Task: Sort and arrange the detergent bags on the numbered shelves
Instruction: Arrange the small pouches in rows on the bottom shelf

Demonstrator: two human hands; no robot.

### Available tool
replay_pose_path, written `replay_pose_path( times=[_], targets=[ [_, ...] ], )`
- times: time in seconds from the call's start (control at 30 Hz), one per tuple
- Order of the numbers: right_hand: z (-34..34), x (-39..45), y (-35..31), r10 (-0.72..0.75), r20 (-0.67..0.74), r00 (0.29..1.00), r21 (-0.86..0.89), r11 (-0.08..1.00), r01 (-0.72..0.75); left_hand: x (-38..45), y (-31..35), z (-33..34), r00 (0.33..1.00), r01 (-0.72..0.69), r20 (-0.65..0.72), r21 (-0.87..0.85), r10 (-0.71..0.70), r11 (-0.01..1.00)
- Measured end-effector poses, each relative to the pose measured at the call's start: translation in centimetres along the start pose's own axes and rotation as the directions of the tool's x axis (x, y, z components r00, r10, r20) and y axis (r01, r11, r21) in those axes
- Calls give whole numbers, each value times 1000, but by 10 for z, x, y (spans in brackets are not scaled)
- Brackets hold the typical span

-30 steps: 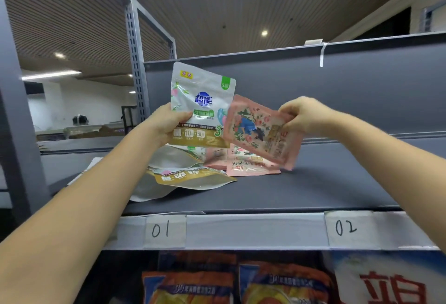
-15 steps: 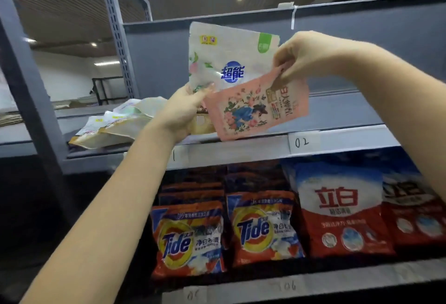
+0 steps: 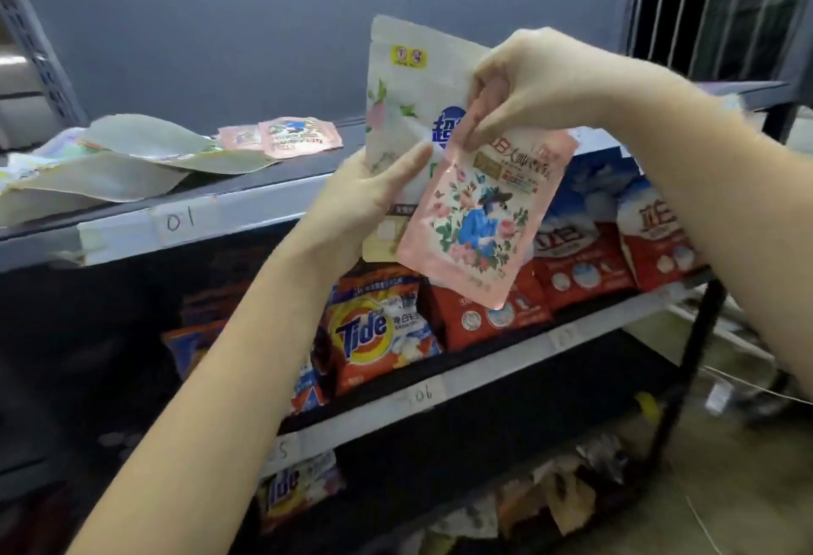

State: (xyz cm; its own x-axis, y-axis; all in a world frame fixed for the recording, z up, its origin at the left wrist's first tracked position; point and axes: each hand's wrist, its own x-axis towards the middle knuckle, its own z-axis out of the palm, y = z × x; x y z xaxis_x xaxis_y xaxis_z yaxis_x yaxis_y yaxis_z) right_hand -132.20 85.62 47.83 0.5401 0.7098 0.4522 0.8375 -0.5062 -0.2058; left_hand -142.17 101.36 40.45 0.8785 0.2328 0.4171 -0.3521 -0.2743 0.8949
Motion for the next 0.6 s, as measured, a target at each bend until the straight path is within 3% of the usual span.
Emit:
replay_pose_path(
  times=[0.17,0.3,0.43,0.6],
  targets=[
    [37,-48,39,119,64,991,-5,993,-119,-23,-65,73,964,228,163,-102,-209,968],
    [72,-93,85,183,109,977,6,983,-185,-42,-122,128,899,429,215,-264,-381,864],
    [117,-151,141,317,49,947,116,940,-320,-62,-173,174,837,545,181,-357,-516,758],
    [192,-227,177,572,-59,818,310,790,-529,-95,-230,218,757,620,93,-418,-647,664]
  ],
)
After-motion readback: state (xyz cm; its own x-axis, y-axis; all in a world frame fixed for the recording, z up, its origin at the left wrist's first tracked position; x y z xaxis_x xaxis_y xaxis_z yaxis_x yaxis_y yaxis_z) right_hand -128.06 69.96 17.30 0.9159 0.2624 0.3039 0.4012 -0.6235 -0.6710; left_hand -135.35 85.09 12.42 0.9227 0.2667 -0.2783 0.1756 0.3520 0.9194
